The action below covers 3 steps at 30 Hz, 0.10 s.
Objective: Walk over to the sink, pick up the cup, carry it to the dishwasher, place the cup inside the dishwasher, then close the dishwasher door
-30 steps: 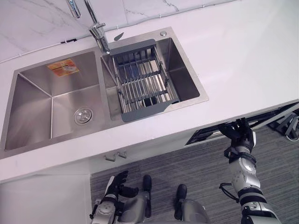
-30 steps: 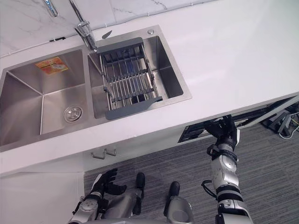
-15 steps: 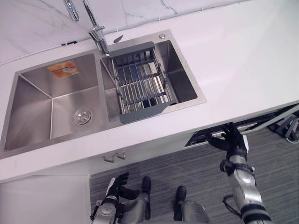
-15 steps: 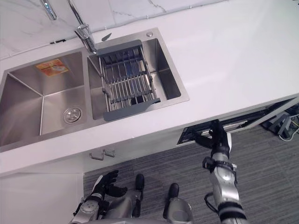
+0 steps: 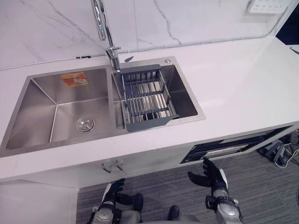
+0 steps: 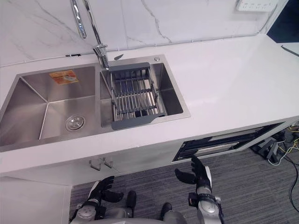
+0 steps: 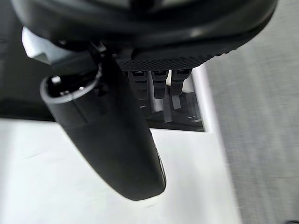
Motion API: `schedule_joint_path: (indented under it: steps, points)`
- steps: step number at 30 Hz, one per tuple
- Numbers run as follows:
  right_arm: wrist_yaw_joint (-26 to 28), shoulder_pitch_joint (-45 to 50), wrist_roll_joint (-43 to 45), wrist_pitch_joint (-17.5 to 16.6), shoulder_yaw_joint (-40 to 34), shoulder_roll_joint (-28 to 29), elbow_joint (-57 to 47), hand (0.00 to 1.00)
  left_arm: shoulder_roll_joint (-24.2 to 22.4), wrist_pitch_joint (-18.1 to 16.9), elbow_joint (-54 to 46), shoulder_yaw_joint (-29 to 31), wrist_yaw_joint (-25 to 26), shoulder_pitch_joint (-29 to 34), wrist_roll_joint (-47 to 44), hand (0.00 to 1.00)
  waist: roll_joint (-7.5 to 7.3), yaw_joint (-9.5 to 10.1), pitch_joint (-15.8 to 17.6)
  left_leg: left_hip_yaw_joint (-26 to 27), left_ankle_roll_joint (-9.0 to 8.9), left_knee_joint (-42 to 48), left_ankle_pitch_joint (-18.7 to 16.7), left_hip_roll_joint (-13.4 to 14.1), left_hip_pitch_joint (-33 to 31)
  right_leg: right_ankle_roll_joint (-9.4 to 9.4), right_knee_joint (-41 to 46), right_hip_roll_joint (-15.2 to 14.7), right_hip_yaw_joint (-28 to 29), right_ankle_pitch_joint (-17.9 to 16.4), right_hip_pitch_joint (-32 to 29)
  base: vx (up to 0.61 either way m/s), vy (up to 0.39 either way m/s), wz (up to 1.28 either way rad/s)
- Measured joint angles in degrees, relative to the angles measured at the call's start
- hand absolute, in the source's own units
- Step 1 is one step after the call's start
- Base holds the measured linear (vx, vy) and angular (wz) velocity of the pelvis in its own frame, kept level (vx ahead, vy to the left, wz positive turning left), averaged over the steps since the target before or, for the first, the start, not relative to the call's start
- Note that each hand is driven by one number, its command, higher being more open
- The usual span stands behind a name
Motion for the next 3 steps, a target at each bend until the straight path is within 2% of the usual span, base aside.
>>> schedule_joint_path:
  steps: [3]
  points:
    - [0.4,0.0,2.2,0.9,-0.1,0.2,4.5,0.9,0.1,0.0,0.0,1.0,0.0,0.3,-1.1,0.9,-0.03,-0.04,-0.1,0.0,-0.04,-0.1,0.0,0.1,0.3,0.42,0.0,0.0,0.0,-0.3,0.2,-0.01,0.002,0.0]
